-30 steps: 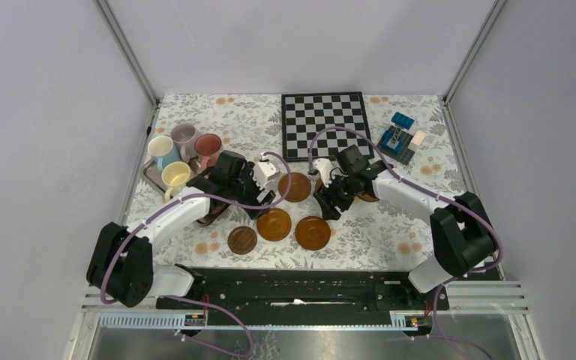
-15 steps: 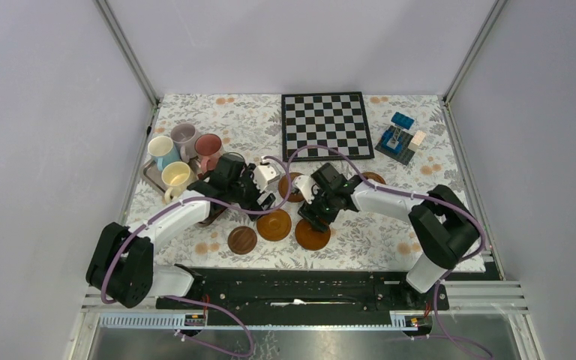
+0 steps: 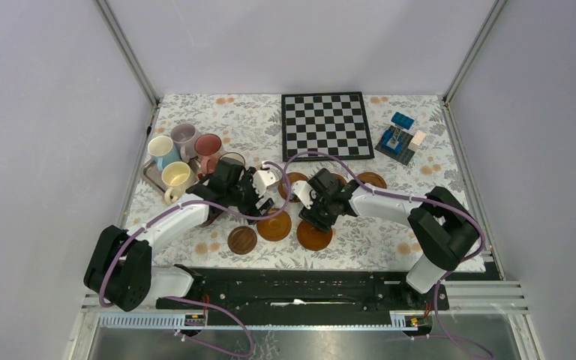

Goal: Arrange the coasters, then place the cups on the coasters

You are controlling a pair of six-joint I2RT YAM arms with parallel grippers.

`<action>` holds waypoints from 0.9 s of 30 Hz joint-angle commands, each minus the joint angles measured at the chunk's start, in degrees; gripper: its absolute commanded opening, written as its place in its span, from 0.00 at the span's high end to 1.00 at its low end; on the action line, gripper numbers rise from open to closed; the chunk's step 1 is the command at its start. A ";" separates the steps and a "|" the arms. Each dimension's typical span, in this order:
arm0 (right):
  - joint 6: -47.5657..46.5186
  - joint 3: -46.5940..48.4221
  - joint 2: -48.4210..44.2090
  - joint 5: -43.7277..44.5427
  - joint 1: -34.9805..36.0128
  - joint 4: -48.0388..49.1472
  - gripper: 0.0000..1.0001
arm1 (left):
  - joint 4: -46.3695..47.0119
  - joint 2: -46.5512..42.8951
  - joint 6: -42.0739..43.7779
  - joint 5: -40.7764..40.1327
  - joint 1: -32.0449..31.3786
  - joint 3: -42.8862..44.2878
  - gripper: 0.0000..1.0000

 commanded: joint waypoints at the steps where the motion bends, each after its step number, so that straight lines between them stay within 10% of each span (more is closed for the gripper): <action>1: -4.13 -4.37 -3.49 5.33 -0.43 -5.83 0.44 | 1.18 1.03 2.58 1.54 -1.39 0.38 0.18; 27: -14.33 -17.56 -17.43 3.15 -25.03 -8.03 0.47 | 4.25 15.14 2.04 -6.99 -10.96 2.19 0.26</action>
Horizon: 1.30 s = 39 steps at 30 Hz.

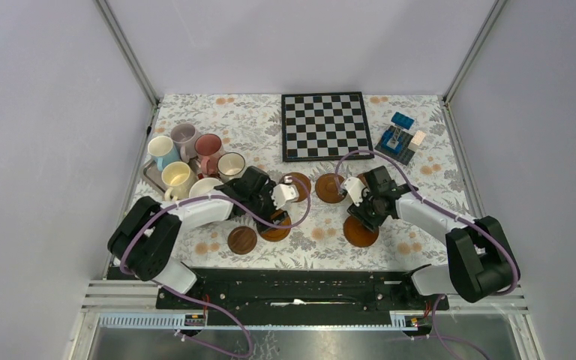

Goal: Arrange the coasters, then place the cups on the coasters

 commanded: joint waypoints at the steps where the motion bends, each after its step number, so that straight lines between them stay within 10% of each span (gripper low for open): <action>1: -3.18 -2.85 -0.72 0.62 -3.98 -1.11 0.47 | 0.84 2.29 0.01 -2.30 -3.57 1.36 0.29; 13: -7.56 -4.89 -4.16 -0.28 -11.31 -2.13 0.47 | 1.96 13.03 -4.01 -7.27 -15.04 11.18 0.49; 39: -9.32 -3.06 -1.96 -7.16 -16.42 -3.66 0.45 | 0.63 27.87 -6.87 -4.68 -22.78 29.64 0.50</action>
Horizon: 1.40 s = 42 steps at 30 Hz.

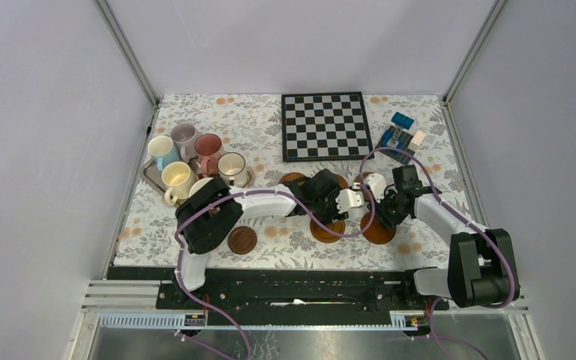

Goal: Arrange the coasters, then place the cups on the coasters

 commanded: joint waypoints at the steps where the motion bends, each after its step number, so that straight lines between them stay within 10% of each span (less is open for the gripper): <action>1: -0.60 0.13 2.19 -2.64 -0.26 -3.70 0.45 | -2.11 2.27 -0.64 0.96 -1.54 0.60 0.50; 24: 2.12 3.87 2.21 -5.56 -0.21 -6.06 0.37 | -5.44 1.76 -1.72 0.40 -1.70 6.50 0.41; 42: 3.84 10.98 -2.11 -7.72 -0.26 -12.96 0.33 | -18.07 -19.62 -0.32 4.07 6.98 -2.67 0.32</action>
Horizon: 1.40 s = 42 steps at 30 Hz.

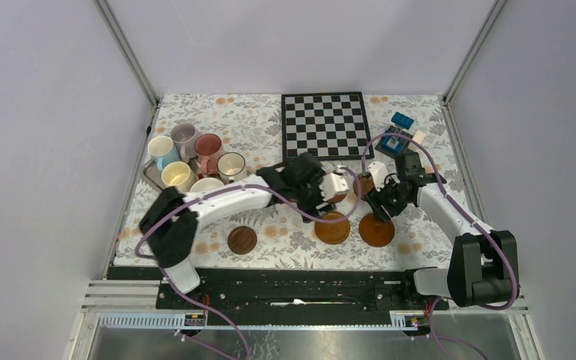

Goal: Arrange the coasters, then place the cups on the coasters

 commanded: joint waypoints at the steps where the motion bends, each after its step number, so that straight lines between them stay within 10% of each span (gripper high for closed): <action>1: 0.32 1.81 -3.86 -1.91 -0.03 -5.41 0.33 | -6.04 -10.46 2.34 1.80 6.55 -6.62 0.31; 16: 10.24 7.44 -4.33 -14.55 -0.04 -7.14 0.10 | -17.20 -28.93 24.24 0.04 29.32 -28.82 0.27; 42: 19.07 10.86 -7.73 -17.89 -2.30 -1.06 0.04 | -7.53 -17.43 18.96 3.84 25.77 -29.43 0.63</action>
